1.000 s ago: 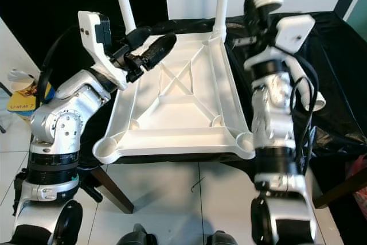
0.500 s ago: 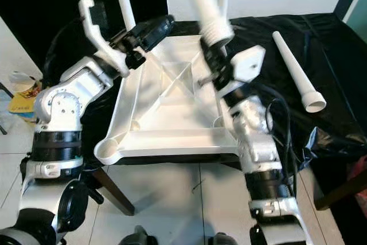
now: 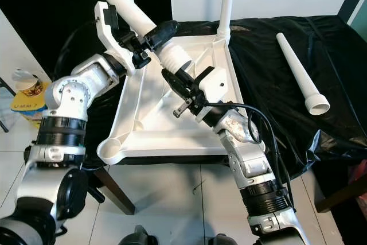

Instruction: Building children table

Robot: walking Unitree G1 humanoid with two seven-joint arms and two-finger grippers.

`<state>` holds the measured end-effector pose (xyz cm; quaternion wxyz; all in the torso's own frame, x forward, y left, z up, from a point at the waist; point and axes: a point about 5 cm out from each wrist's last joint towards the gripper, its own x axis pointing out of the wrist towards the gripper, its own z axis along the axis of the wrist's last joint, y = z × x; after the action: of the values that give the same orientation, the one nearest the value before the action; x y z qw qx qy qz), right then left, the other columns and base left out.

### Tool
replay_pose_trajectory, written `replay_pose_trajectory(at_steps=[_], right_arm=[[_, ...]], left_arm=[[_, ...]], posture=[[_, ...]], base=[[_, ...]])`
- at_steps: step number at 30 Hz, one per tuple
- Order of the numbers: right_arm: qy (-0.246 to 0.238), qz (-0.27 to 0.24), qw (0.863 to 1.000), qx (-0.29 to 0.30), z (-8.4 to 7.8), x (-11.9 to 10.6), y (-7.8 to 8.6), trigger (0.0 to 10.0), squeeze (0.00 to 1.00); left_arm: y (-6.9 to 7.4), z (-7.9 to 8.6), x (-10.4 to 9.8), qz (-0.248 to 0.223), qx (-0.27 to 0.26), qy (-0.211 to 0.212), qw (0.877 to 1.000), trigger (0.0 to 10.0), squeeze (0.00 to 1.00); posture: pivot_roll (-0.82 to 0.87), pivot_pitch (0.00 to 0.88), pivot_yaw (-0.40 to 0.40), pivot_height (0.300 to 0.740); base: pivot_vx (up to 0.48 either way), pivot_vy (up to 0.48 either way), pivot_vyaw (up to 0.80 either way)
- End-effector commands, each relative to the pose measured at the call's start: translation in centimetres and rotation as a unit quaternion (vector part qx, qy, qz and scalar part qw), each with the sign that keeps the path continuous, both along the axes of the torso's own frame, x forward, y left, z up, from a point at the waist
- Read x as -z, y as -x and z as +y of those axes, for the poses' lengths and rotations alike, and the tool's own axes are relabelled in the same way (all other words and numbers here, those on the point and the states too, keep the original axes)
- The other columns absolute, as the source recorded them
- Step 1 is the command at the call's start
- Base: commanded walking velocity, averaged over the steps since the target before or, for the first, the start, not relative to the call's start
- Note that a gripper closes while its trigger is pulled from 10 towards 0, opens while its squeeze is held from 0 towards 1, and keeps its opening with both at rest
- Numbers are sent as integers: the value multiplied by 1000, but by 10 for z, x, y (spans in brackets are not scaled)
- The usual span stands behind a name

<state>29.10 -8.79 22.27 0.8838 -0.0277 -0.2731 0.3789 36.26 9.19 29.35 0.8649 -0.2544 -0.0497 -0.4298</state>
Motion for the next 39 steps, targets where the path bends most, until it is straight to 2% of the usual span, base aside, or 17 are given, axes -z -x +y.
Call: replay_pose_trajectory(at_steps=[1, 4, 7, 9, 10, 11, 12, 14, 18, 19, 21, 22, 28, 29, 37, 38, 39], right_arm=[[2, -3, 1000, -9, 2, 0, 4, 10000, 0], [6, 0, 1000, -10, 1, 3, 6, 10000, 0], [15, 8, 1000, -15, 1, 10, 11, 10000, 0], [15, 8, 1000, -15, 1, 10, 11, 10000, 0], [19, 11, 1000, -17, 1, 12, 13, 10000, 0], [19, 11, 1000, -17, 1, 12, 13, 10000, 0], [21, 13, 1000, -17, 1, 14, 15, 10000, 0], [23, 14, 1000, -16, 1, 14, 15, 10000, 0], [23, 15, 1000, -15, 1, 14, 16, 10000, 0], [23, 16, 1000, -13, 0, 15, 17, 10000, 0], [23, 16, 1000, -13, 0, 15, 17, 10000, 0], [24, 20, 999, -13, 0, 17, 18, 10000, 0], [26, 32, 999, -14, -1, 21, 20, 10000, 0], [26, 36, 999, -14, -2, 22, 20, 10000, 1000], [20, 47, 999, -4, -6, 31, 30, 10000, 1000], [18, 58, 998, -1, -10, 37, 36, 10000, 1000], [17, 65, 998, 2, -13, 41, 40, 10000, 1000]], left_arm=[[1, 3, -9, -37, 48, 22, 998, 10000, 0], [-6, 10, -14, -29, 33, 33, 998, 10000, 0], [-24, 33, -27, 1, -13, 66, 998, 10000, 0], [-24, 33, -27, 1, -13, 66, 998, 10000, 0], [-31, 44, -32, 13, -40, 83, 996, 10000, 0], [-31, 44, -32, 13, -40, 83, 996, 10000, 0], [-36, 54, -36, 22, -65, 94, 993, 10000, 0], [-39, 61, -38, 31, -79, 106, 991, 10000, 0], [-41, 67, -37, 37, -94, 110, 989, 10000, 0], [-42, 71, -34, 46, -103, 114, 987, 7843, 0], [-42, 71, -34, 46, -103, 114, 987, 7843, 0], [-43, 71, -30, 52, -106, 111, 987, 0, 0], [-45, 71, -24, 63, -109, 115, 985, 0, 0], [-46, 73, -23, 69, -111, 123, 984, 0, 0], [-50, 86, -7, 127, -129, 174, 968, 0, 0], [-51, 89, -1, 143, -133, 184, 963, 4039, 0], [-51, 91, 3, 152, -135, 191, 960, 4039, 0]], posture=[[-77, 0, 54, 740], [-75, 0, 55, 740], [-75, 0, 60, 740], [-75, 0, 60, 740], [-77, 0, 63, 740], [-77, 0, 63, 740], [-80, 0, 68, 740], [-81, 0, 71, 740], [-84, 0, 73, 740], [-85, 0, 75, 740], [-85, 0, 75, 740], [-87, 0, 76, 740], [-87, 0, 78, 740], [-89, 3, 82, 740], [-100, 28, 107, 740], [-103, 36, 110, 740], [-103, 36, 110, 740]], base=[[0, 0, 0], [0, 0, 0], [0, 0, 0], [0, 0, 0], [0, 0, 0], [0, 0, 0], [0, 0, 0], [0, 0, 0], [0, 0, 0], [0, 0, 0], [0, 0, 0], [0, 0, 0], [0, 0, 0], [0, 0, 0], [0, 0, 0], [0, 0, 0], [0, 0, 0]])
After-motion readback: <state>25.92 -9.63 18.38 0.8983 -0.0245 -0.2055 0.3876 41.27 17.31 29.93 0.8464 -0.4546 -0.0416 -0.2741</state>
